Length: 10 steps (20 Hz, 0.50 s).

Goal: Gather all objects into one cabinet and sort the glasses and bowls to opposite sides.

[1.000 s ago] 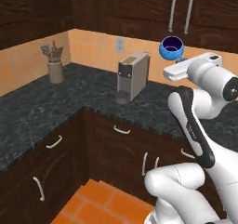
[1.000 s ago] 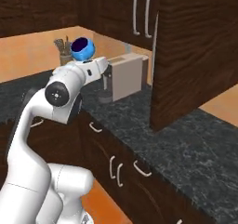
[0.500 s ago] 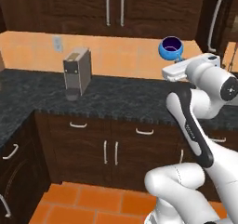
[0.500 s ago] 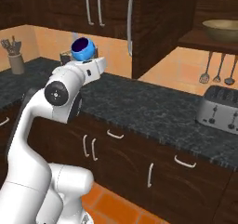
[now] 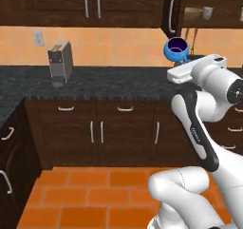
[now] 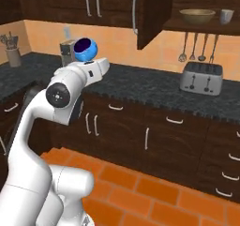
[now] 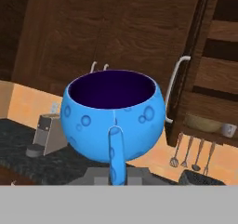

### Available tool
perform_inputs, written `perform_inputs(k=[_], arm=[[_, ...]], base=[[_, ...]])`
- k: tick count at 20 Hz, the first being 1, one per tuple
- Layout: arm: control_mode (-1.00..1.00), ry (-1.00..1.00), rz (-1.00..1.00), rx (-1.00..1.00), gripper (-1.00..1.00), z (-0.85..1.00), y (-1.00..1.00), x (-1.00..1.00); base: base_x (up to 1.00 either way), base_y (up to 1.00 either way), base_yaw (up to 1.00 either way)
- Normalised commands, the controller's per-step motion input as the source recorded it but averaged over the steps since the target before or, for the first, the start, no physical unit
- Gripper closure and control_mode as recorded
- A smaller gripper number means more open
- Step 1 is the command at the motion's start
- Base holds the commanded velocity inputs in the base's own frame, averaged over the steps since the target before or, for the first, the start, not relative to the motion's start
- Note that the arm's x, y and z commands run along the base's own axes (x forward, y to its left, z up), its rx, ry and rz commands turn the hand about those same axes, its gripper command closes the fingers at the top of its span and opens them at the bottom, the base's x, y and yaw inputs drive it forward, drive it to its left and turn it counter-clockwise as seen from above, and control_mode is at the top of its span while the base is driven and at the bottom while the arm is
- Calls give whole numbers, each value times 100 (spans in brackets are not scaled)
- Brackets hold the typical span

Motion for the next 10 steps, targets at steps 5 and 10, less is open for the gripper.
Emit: perform_inputs(k=[5,10], arm=[[100,0,0,0,100,0,0,0],[100,0,0,0,100,0,0,0]], base=[[-96,-63,-37],[-14,-100,-53]])
